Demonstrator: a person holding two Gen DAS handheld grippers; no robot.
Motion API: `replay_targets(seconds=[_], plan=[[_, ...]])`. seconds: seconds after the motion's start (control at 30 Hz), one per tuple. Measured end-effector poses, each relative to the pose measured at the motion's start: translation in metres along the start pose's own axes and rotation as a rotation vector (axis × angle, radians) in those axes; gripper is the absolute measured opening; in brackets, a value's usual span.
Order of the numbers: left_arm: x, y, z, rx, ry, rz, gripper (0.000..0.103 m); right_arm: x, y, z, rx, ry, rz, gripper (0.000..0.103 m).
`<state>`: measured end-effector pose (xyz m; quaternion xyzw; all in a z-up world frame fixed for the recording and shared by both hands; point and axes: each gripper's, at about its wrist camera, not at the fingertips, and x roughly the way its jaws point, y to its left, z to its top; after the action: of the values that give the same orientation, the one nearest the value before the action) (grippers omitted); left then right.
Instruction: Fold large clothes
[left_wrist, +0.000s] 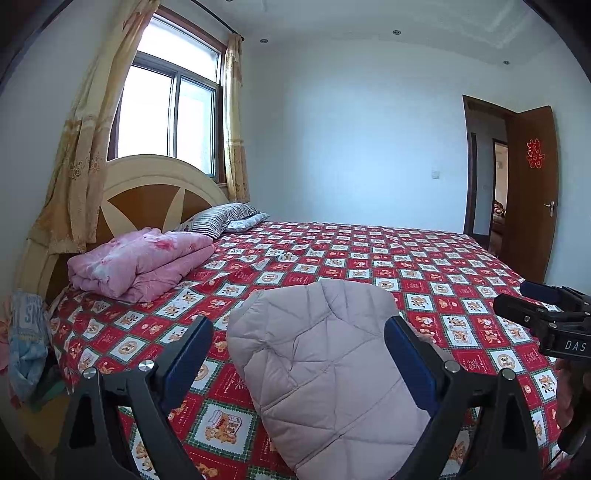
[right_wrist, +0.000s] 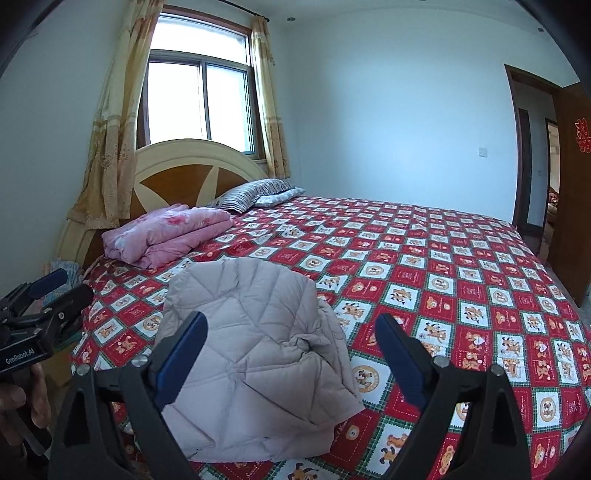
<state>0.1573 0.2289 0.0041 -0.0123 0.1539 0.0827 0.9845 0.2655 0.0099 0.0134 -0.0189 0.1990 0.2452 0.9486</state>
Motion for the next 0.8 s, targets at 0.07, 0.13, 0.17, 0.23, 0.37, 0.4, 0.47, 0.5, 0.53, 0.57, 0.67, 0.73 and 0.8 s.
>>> replay_targets(seconds=[0.07, 0.13, 0.17, 0.23, 0.37, 0.4, 0.47, 0.5, 0.53, 0.57, 0.67, 0.73, 0.8], plan=[[0.0003, 0.0008, -0.0005, -0.002, 0.001, 0.002, 0.094, -0.0005, 0.0013, -0.0005, -0.007, 0.001, 0.001, 0.094], [0.0010, 0.0009, -0.0011, -0.001, 0.003, 0.005, 0.094, -0.0039, 0.0024, -0.0028, -0.013, 0.002, 0.002, 0.094], [0.0011, 0.0008, -0.0016, 0.000, 0.003, 0.006, 0.094, -0.0041, 0.0025, -0.0028, -0.014, 0.002, 0.004, 0.094], [0.0011, 0.0011, -0.0017, -0.002, 0.003, 0.005, 0.094, -0.0057, 0.0029, -0.0037, -0.013, 0.001, 0.005, 0.094], [0.0010, 0.0010, -0.0026, -0.002, 0.004, 0.008, 0.094, -0.0061, 0.0037, -0.0044, -0.011, 0.003, 0.007, 0.094], [0.0017, 0.0016, -0.0029, -0.003, 0.006, 0.008, 0.094, -0.0060, 0.0036, -0.0042, -0.012, 0.004, 0.007, 0.094], [0.0020, 0.0020, -0.0033, -0.004, 0.005, 0.010, 0.094, -0.0062, 0.0039, -0.0047, -0.011, 0.005, 0.008, 0.094], [0.0022, 0.0023, -0.0034, -0.004, 0.005, 0.011, 0.094, -0.0068, 0.0040, -0.0048, -0.012, 0.005, 0.008, 0.094], [0.0022, 0.0024, -0.0034, -0.004, 0.005, 0.010, 0.094, -0.0076, 0.0042, -0.0055, -0.013, 0.006, 0.009, 0.094], [0.0022, 0.0024, -0.0033, -0.004, 0.005, 0.010, 0.094, -0.0081, 0.0043, -0.0058, -0.013, 0.006, 0.009, 0.094], [0.0022, 0.0031, -0.0038, -0.004, 0.001, 0.014, 0.094, -0.0079, 0.0048, -0.0057, -0.013, 0.004, 0.009, 0.094], [0.0021, 0.0040, -0.0041, -0.006, 0.000, 0.016, 0.094, -0.0089, 0.0067, -0.0069, -0.014, 0.003, 0.010, 0.094], [0.0026, 0.0039, -0.0042, -0.007, 0.001, 0.017, 0.094, -0.0093, 0.0072, -0.0075, -0.015, 0.003, 0.010, 0.094]])
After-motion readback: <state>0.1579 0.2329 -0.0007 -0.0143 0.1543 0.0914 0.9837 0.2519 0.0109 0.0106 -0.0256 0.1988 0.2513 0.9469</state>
